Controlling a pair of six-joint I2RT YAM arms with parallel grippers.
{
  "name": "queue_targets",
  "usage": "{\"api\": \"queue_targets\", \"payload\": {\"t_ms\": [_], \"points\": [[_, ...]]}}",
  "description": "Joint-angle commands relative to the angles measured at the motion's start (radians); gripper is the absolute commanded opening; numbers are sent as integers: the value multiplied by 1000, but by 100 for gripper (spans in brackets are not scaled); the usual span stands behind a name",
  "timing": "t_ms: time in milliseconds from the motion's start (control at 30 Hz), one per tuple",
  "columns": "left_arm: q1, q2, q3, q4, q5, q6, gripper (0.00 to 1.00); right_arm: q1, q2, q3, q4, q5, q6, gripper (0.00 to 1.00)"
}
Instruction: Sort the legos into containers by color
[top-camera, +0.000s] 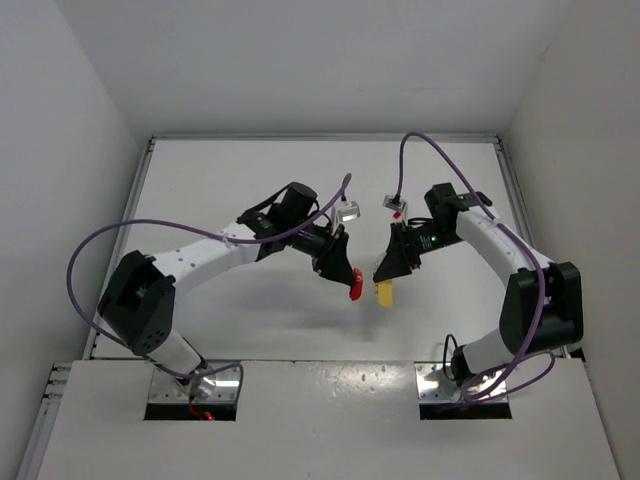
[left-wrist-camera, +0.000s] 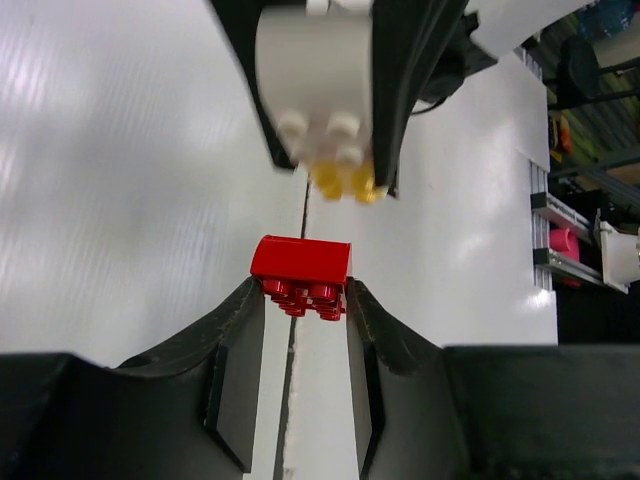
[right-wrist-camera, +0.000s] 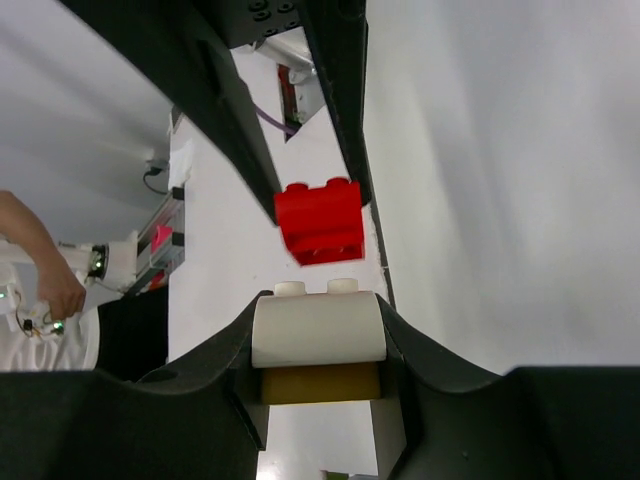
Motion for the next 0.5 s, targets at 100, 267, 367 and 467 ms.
{"api": "queue_targets", "payload": {"t_ms": [100,267,367,467], "points": [[56,-95,-52,-88,-19,135,13,-9,-14,18,18,-35,5,0],[141,-165,-43,-221,-114,222,12,-18,-14,18,98,86,94,0],[192,-245,-34,-281,-329,253,12,-18,-43,-29,288,284,296,0],[249,-299,-34,-344,-486,265,10,-18,-104,-86,421,482,416,0]]}}
